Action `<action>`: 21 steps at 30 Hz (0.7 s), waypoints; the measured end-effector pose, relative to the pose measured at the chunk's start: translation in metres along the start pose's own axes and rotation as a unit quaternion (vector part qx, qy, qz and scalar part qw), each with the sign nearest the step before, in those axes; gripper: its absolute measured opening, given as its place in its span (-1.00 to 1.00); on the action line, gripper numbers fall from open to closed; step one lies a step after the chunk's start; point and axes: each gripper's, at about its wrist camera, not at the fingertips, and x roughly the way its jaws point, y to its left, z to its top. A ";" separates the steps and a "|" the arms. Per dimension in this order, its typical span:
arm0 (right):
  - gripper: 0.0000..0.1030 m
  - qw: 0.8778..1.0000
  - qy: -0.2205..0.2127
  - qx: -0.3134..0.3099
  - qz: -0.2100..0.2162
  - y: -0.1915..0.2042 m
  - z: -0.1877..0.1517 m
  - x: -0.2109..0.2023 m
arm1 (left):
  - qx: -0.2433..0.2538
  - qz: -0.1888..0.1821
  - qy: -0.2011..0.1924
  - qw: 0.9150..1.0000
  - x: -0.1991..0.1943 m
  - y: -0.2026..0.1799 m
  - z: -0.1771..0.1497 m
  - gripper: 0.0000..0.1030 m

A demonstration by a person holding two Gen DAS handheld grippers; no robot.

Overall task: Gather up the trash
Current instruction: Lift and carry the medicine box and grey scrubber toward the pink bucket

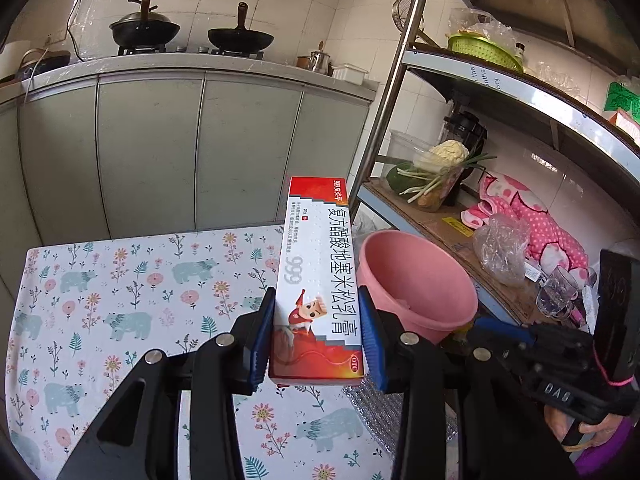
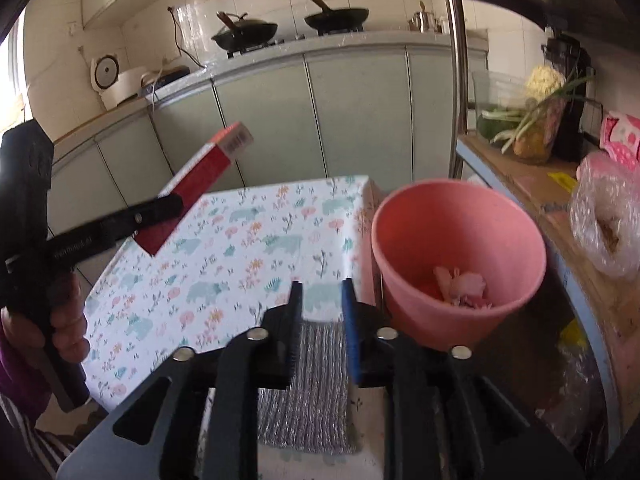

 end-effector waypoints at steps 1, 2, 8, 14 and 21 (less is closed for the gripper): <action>-0.24 1.000 0.012 0.002 0.002 0.000 -0.008 0.002 | -0.002 -0.001 0.004 1.000 0.002 0.000 -0.002 -0.25; -0.18 1.000 0.026 0.002 -0.001 0.001 -0.017 0.005 | -0.002 -0.002 0.008 1.000 0.003 0.001 -0.004 -0.25; -0.05 0.995 0.078 -0.038 -0.050 0.020 -0.062 0.019 | -0.003 -0.005 0.015 1.000 0.001 0.004 -0.013 -0.25; -0.05 0.993 0.085 -0.054 -0.065 0.029 -0.074 0.027 | -0.006 -0.007 0.009 1.000 -0.011 0.007 -0.019 -0.25; -0.05 0.996 0.068 -0.017 -0.053 0.025 -0.071 0.021 | -0.016 -0.007 -0.002 1.000 -0.026 0.016 -0.023 -0.25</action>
